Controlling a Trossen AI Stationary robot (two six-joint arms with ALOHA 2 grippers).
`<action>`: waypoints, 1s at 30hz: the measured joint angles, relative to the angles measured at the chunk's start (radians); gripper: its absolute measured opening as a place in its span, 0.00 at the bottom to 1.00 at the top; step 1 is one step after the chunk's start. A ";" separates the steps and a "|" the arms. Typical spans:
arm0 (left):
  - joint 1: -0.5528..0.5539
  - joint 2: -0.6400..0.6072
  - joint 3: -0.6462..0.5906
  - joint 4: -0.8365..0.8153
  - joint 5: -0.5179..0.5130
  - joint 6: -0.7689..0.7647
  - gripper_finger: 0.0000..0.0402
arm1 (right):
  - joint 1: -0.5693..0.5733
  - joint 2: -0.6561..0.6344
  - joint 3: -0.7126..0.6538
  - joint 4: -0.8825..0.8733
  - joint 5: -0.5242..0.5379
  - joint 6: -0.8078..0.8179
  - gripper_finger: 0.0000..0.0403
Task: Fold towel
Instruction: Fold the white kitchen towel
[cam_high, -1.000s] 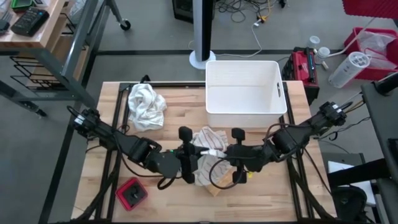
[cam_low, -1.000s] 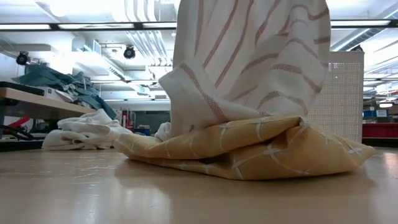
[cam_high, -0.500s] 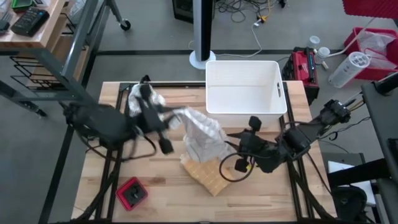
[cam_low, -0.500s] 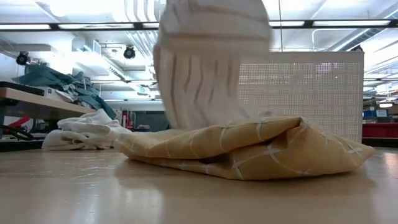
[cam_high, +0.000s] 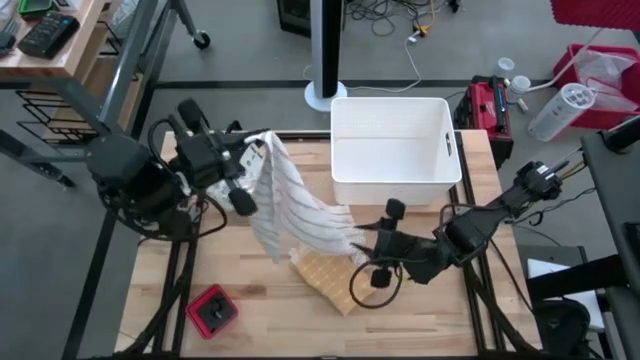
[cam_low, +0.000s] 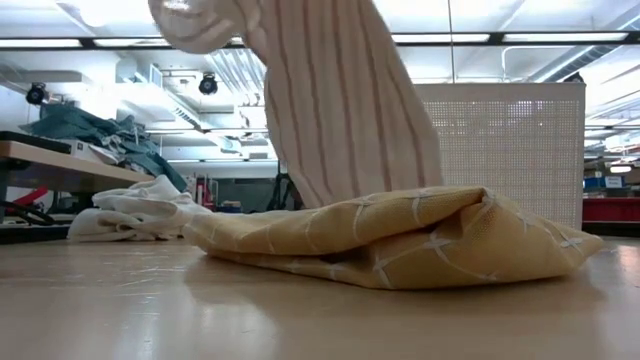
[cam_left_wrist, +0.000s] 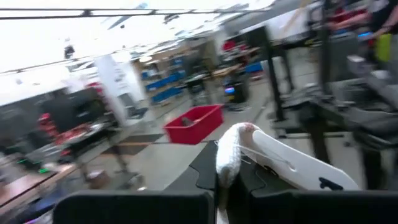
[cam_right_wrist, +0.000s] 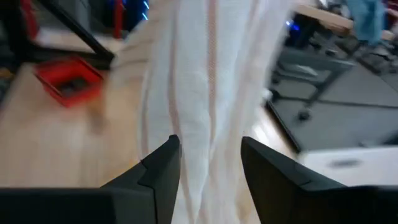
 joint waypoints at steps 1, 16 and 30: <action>0.003 0.007 0.000 0.026 -0.032 0.023 0.00 | 0.000 0.004 -0.014 0.053 -0.024 -0.016 0.41; 0.007 0.086 0.000 0.549 -0.044 0.280 0.00 | 0.000 0.253 -0.052 0.611 0.103 -0.179 0.44; 0.011 0.098 -0.002 0.583 -0.021 0.157 0.00 | -0.090 0.529 0.116 1.030 0.077 -0.471 0.44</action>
